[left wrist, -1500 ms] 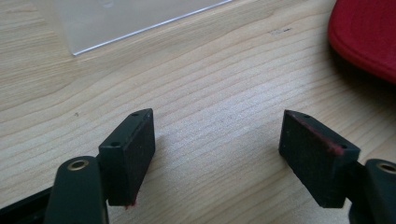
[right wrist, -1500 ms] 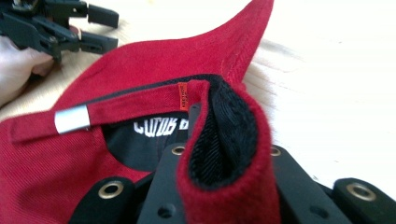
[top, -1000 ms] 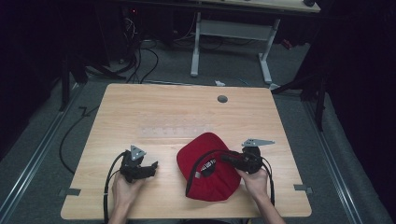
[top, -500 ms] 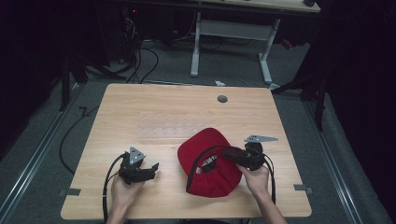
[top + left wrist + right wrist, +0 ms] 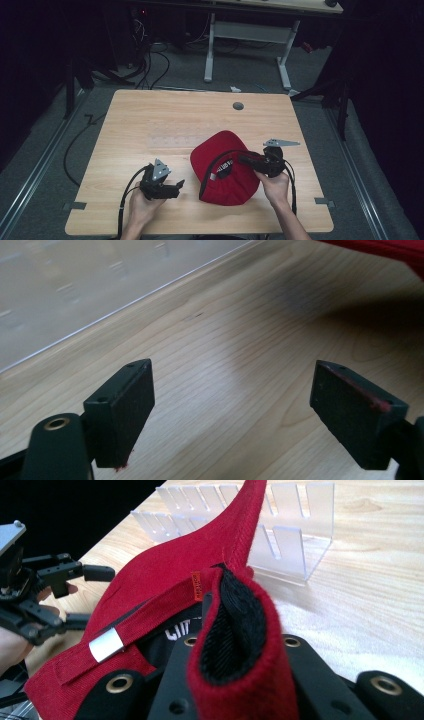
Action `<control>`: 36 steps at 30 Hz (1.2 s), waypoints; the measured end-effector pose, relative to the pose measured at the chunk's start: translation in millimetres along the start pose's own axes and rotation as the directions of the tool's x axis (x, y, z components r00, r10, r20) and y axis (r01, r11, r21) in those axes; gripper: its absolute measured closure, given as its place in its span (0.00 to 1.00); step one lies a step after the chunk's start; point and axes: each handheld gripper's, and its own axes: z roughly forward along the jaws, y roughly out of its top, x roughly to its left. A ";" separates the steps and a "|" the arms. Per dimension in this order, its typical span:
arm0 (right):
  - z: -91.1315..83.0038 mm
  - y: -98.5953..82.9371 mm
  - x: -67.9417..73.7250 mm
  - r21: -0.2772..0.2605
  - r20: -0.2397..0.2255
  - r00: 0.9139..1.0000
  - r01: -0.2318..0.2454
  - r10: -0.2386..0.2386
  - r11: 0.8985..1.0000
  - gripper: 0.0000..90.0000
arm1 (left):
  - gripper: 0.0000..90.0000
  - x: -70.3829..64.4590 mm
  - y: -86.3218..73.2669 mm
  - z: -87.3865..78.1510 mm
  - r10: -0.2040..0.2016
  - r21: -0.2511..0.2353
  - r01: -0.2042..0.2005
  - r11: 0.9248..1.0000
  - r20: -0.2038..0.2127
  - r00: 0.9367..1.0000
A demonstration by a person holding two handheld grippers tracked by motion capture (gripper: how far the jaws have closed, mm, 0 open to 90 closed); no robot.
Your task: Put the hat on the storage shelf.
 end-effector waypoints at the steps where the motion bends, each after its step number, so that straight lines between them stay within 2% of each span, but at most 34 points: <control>1: -0.1 1.7 1.1 -0.002 -0.002 1.000 -0.002 0.002 1.000 0.93 | 0.19 -3.1 0.8 1.0 0.004 -0.001 -0.004 1.000 0.008 1.000; 8: 2.5 12.1 8.6 -0.010 -0.006 1.000 0.010 -0.010 1.000 0.93 | 0.19 -19.5 3.2 10.1 0.012 -0.002 -0.012 1.000 0.042 0.999; 13: 4.9 16.4 11.7 -0.013 -0.011 1.000 0.012 -0.012 1.000 0.92 | 0.18 -24.1 3.7 12.8 0.015 0.000 -0.015 1.000 0.054 0.998; 17: 9.1 18.3 13.8 -0.021 -0.013 1.000 0.011 -0.011 1.000 0.92 | 0.19 -30.4 5.3 14.6 -0.004 -0.010 0.005 1.000 0.079 0.997; 25: 14.1 15.7 15.9 0.016 0.042 0.998 0.037 -0.038 0.999 0.92 | 0.19 -34.6 7.1 10.6 0.012 -0.033 -0.009 0.999 0.081 0.997; 32: 16.3 14.0 21.2 0.066 0.089 0.992 0.079 -0.085 0.995 0.92 | 0.17 -37.0 10.0 7.1 0.069 -0.046 -0.066 0.997 0.063 0.996; 36: 16.3 14.4 24.0 0.094 0.107 0.990 0.086 -0.096 0.992 0.92 | 0.17 -38.2 12.8 5.6 0.095 -0.058 -0.091 0.994 0.062 0.994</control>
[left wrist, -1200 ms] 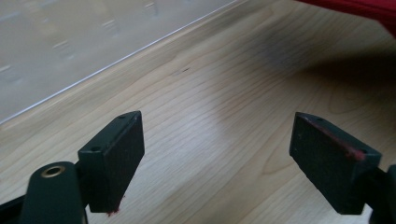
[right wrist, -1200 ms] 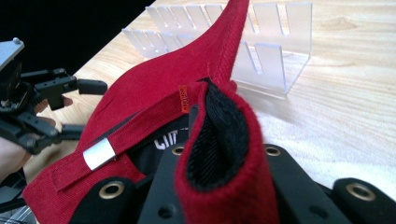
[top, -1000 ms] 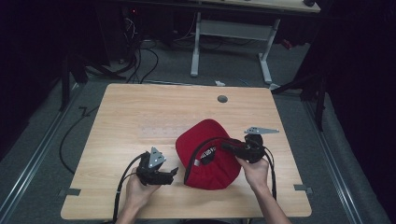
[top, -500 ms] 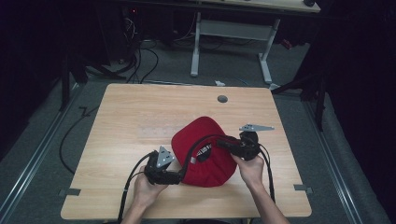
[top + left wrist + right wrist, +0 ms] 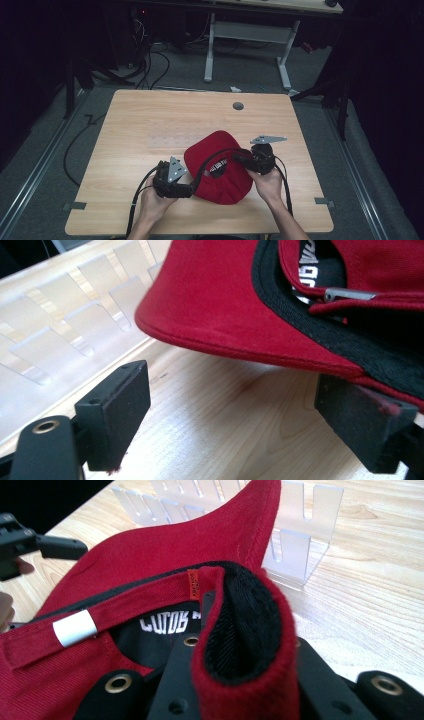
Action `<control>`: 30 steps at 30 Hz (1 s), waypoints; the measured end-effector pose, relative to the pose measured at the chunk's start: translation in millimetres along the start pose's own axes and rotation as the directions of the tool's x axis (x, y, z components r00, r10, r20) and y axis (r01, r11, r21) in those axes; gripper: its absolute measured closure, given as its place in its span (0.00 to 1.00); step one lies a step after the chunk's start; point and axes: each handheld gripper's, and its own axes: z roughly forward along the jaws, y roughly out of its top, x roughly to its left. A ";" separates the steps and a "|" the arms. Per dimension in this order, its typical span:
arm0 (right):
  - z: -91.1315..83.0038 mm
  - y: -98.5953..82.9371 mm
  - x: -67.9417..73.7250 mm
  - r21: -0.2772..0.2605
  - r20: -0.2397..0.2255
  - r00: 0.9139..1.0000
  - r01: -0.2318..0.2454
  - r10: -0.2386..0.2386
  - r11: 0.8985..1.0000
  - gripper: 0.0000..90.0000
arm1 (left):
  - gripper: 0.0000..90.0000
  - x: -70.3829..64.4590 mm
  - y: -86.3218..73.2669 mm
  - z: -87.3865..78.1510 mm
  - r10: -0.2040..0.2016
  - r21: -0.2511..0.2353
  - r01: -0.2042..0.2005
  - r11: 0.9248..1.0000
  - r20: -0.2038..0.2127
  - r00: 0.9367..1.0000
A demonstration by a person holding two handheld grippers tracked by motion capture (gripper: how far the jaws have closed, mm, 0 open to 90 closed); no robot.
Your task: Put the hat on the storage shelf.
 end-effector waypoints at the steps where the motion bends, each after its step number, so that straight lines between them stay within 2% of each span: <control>1: 0.0 0.0 0.0 0.000 0.000 1.000 0.000 0.000 1.000 0.92 | 0.16 0.0 0.0 0.0 0.000 0.000 0.000 1.000 0.000 1.000; 6: -1.6 1.8 2.0 0.022 0.008 1.000 0.004 -0.005 1.000 0.92 | 0.15 -3.5 0.9 0.3 0.071 0.007 -0.071 0.997 0.010 0.997; 9: -2.4 2.0 1.9 0.028 0.008 1.000 0.002 -0.002 1.000 0.92 | 0.14 -6.5 0.8 0.9 0.116 0.007 -0.116 0.993 0.016 0.993; 13: -3.5 2.7 0.1 0.029 -0.008 1.000 -0.003 0.003 1.000 0.92 | 0.13 -10.8 1.7 1.1 0.151 0.005 -0.151 0.988 0.035 0.988; 16: -3.8 3.2 -0.6 0.034 -0.023 1.000 -0.011 0.012 0.999 0.92 | 0.14 -13.3 2.4 1.2 0.164 -0.001 -0.164 0.987 0.044 0.986; 20: -2.9 3.7 0.1 0.042 -0.039 0.999 -0.016 0.017 0.999 0.92 | 0.14 -17.2 4.3 1.2 0.194 -0.007 -0.194 0.981 0.055 0.979; 27: -0.7 3.3 1.0 0.069 -0.057 0.998 -0.025 0.029 0.997 0.92 | 0.17 -17.2 4.0 1.2 0.207 -0.007 -0.207 0.978 0.047 0.977; 30: 0.9 3.1 0.6 0.079 -0.079 0.996 -0.035 0.041 0.996 0.92 | 0.18 -18.7 3.4 0.9 0.212 -0.004 -0.212 0.977 0.058 0.976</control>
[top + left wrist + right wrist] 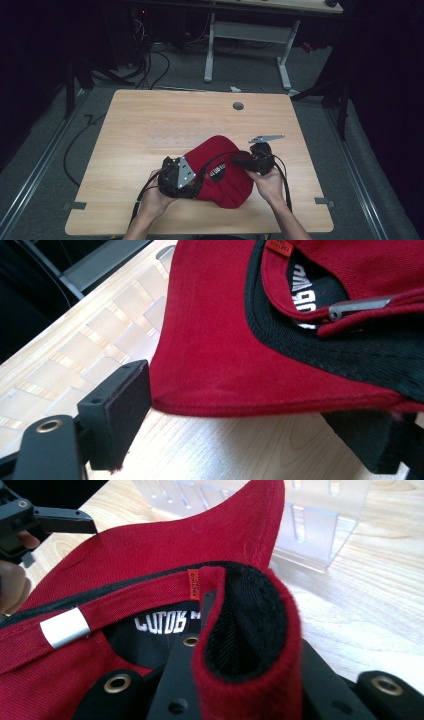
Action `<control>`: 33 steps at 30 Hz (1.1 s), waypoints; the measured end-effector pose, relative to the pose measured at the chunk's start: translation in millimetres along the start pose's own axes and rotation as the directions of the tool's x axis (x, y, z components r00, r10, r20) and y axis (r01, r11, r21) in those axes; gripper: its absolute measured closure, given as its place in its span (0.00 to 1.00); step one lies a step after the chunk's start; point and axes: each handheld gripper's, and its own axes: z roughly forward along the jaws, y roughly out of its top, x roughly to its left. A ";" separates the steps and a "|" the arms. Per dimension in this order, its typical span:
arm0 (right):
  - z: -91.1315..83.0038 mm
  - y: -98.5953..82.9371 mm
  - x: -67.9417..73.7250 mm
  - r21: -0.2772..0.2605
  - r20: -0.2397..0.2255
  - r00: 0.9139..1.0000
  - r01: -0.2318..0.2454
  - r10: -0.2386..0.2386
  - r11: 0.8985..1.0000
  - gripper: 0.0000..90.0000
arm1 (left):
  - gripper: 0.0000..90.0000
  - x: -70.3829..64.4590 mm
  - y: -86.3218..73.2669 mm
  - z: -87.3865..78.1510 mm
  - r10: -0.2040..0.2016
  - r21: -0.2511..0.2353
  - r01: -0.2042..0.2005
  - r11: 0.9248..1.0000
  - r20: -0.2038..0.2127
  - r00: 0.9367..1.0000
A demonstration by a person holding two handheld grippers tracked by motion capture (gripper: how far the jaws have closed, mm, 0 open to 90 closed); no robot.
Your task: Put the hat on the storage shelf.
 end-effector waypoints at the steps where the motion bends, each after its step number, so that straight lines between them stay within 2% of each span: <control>1: 0.8 -0.1 0.5 0.004 -0.005 1.000 0.000 0.000 1.000 0.92 | 0.19 -0.9 0.3 -0.1 0.001 0.001 -0.001 1.000 0.008 1.000; 5: 3.2 0.0 3.4 0.007 -0.033 0.999 0.000 0.000 1.000 0.92 | 0.23 -3.8 1.4 -0.3 -0.003 -0.004 0.003 1.000 0.029 1.000; 12: 4.3 -1.4 7.0 0.012 -0.059 0.998 -0.003 0.003 1.000 0.91 | 0.40 0.4 6.1 -6.4 -0.044 -0.013 0.045 0.999 0.059 0.997; 13: 4.5 -2.0 7.1 0.013 -0.063 0.998 -0.001 0.001 1.000 0.91 | 0.41 3.0 9.1 -9.1 -0.073 -0.016 0.075 0.997 0.075 0.994; 14: 4.8 -2.7 6.6 0.013 -0.073 0.997 -0.003 0.004 1.000 0.91 | 0.44 4.0 10.5 -10.2 -0.087 -0.014 0.088 0.996 0.082 0.993; 15: 4.8 -2.7 6.6 0.013 -0.073 0.997 -0.003 0.004 1.000 0.91 | 0.46 4.0 10.5 -10.2 -0.087 -0.014 0.088 0.996 0.082 0.993; 17: 6.7 -3.2 5.5 0.022 -0.100 0.995 -0.006 0.008 1.000 0.91 | 0.52 7.1 13.8 -14.5 -0.124 -0.013 0.126 0.992 0.105 0.987; 23: 8.4 -5.1 6.4 0.020 -0.143 0.990 0.003 0.000 1.000 0.91 | 0.68 12.4 18.8 -22.0 -0.187 0.004 0.189 0.982 0.145 0.972; 25: 8.6 -5.8 5.5 0.019 -0.163 0.987 -0.003 0.006 1.000 0.91 | 0.70 12.1 19.9 -24.1 -0.187 0.014 0.187 0.982 0.153 0.970; 33: 10.9 -6.7 2.8 0.000 -0.200 0.980 -0.015 0.015 1.000 0.84 | 0.81 6.9 21.5 -29.8 -0.137 0.042 0.132 0.990 0.185 0.973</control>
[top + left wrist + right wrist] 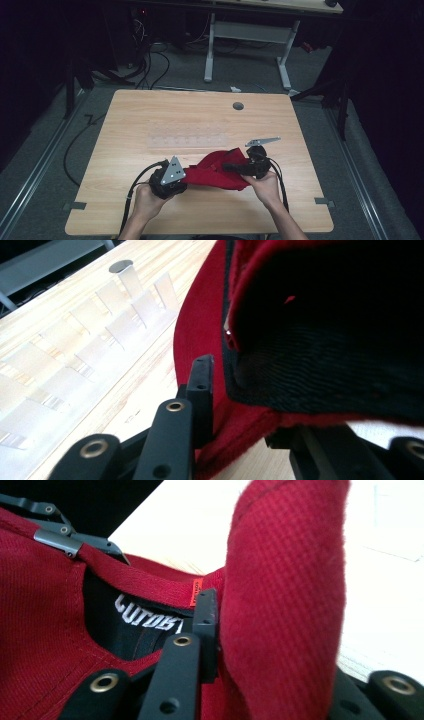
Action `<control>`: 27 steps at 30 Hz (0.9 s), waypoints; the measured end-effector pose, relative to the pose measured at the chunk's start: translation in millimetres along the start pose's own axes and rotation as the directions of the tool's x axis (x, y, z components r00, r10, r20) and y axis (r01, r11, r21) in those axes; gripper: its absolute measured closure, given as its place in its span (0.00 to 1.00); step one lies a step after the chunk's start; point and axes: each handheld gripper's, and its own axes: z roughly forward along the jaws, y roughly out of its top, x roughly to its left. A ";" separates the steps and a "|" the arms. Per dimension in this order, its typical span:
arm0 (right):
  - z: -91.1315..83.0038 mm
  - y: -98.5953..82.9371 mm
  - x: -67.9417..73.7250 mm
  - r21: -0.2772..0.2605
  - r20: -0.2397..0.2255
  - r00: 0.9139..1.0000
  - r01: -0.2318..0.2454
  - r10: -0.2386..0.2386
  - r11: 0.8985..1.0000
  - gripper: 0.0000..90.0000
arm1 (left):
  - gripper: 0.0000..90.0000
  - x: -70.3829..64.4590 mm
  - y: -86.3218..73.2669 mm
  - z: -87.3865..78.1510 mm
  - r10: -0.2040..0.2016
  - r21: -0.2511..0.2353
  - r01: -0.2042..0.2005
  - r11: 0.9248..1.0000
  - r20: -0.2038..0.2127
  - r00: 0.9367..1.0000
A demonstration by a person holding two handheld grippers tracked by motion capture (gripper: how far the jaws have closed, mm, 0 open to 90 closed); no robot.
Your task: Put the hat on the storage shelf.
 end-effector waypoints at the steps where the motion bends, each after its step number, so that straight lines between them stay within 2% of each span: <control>1: 0.1 0.1 0.0 -0.001 -0.001 1.000 -0.003 0.003 1.000 0.82 | 0.82 -1.2 -0.5 -0.3 0.008 0.001 -0.008 1.000 0.004 1.000; 4: -0.4 1.2 -1.9 -0.018 -0.009 1.000 -0.021 0.021 1.000 0.76 | 0.85 -4.5 -1.7 -1.8 0.064 0.016 -0.064 0.998 0.008 0.998; 10: -7.5 4.1 -7.2 -0.102 -0.011 0.999 -0.051 0.050 0.993 0.60 | 0.90 -8.6 -1.3 -5.8 0.107 0.040 -0.108 0.993 0.025 0.994; 11: -7.5 4.1 -7.2 -0.102 -0.011 0.999 -0.051 0.050 0.993 0.60 | 0.91 -8.6 -1.3 -5.8 0.107 0.040 -0.108 0.993 0.025 0.994; 12: -13.5 6.8 -10.3 -0.130 0.006 0.998 -0.069 0.070 0.989 0.56 | 0.92 -13.7 -1.4 -8.3 0.140 0.053 -0.141 0.989 0.014 0.990; 13: -17.8 8.0 -12.7 -0.150 0.013 0.996 -0.080 0.083 0.985 0.55 | 0.92 -14.9 -1.2 -9.3 0.149 0.054 -0.149 0.987 0.006 0.989; 16: -33.1 10.2 -20.1 -0.211 0.021 0.993 -0.109 0.116 0.971 0.51 | 0.93 -9.8 3.9 -15.3 0.116 0.032 -0.115 0.993 -0.016 0.993; 17: -33.1 10.2 -20.1 -0.211 0.021 0.993 -0.109 0.116 0.971 0.51 | 0.93 -9.8 3.9 -15.3 0.116 0.032 -0.115 0.993 -0.016 0.993; 18: -41.4 11.1 -22.0 -0.232 0.037 0.993 -0.098 0.109 0.968 0.48 | 0.93 -8.0 6.5 -18.7 0.096 0.020 -0.096 0.995 -0.009 0.995; 20: -47.6 10.4 -23.2 -0.257 0.042 0.993 -0.096 0.110 0.962 0.47 | 0.93 -7.2 7.4 -18.9 0.092 0.028 -0.091 0.995 -0.011 0.996; 23: -55.3 7.0 -25.5 -0.291 0.061 0.991 -0.092 0.115 0.952 0.47 | 0.93 -1.3 6.4 -17.8 0.083 0.036 -0.082 0.996 -0.037 0.996; 25: -60.2 3.3 -28.3 -0.318 0.070 0.990 -0.096 0.124 0.943 0.46 | 0.93 3.6 7.8 -20.2 0.060 0.026 -0.059 0.998 -0.051 0.997; 27: -62.0 -1.2 -30.7 -0.322 0.102 0.987 -0.083 0.122 0.943 0.45 | 0.93 7.3 10.8 -24.2 0.029 0.002 -0.029 1.000 -0.056 0.998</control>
